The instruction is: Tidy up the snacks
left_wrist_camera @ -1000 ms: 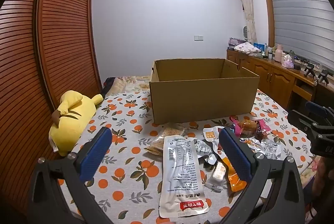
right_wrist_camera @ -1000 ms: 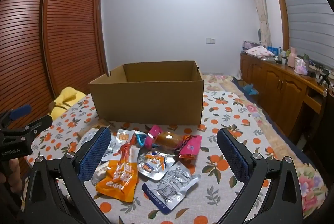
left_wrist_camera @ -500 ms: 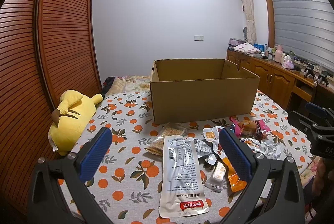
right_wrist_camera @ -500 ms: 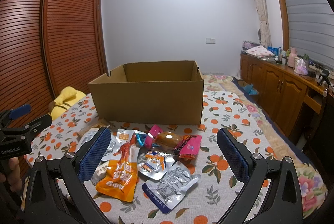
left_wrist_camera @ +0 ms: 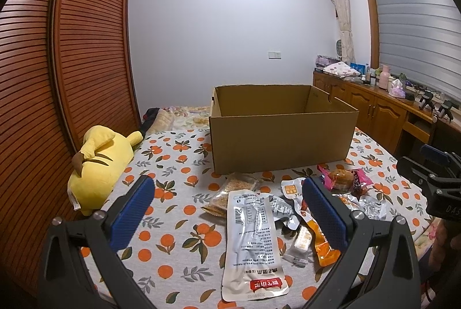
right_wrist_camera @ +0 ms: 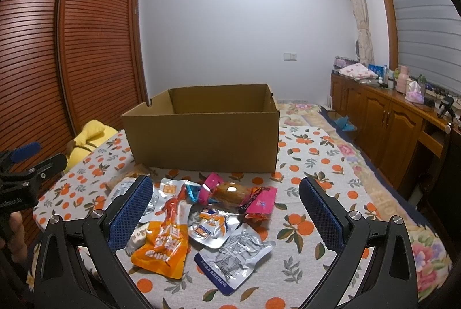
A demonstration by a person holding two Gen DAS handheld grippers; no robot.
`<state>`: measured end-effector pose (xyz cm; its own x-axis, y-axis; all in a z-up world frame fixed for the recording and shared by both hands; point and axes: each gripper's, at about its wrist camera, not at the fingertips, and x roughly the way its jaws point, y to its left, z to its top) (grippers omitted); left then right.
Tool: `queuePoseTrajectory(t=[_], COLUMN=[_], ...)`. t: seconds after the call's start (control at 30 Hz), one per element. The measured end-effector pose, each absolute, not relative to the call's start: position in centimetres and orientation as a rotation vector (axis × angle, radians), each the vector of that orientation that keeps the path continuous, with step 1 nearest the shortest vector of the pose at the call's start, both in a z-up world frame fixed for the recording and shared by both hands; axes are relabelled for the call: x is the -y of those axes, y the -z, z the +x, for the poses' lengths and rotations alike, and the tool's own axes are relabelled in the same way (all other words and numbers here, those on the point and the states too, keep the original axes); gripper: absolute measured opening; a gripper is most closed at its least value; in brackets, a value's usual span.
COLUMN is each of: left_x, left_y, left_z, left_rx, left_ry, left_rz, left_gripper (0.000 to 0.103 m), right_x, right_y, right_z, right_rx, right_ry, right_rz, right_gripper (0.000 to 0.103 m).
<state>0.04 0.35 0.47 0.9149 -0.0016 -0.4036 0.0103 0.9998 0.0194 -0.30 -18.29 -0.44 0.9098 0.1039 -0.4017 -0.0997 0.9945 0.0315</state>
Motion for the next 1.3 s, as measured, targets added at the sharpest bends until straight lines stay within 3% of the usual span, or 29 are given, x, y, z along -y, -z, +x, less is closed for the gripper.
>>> queuePoseTrajectory(t=[1.3], left_x=[-0.53], left_y=[-0.29], left_z=[-0.08], left_rx=[-0.419], left_ry=[0.006], left_rz=[0.021], left_gripper=[0.103], right_x=[18.33], right_y=[0.33], right_z=[-0.41], right_rx=[-0.414], right_ry=[-0.104], right_rz=[0.01], right_gripper=[0.103])
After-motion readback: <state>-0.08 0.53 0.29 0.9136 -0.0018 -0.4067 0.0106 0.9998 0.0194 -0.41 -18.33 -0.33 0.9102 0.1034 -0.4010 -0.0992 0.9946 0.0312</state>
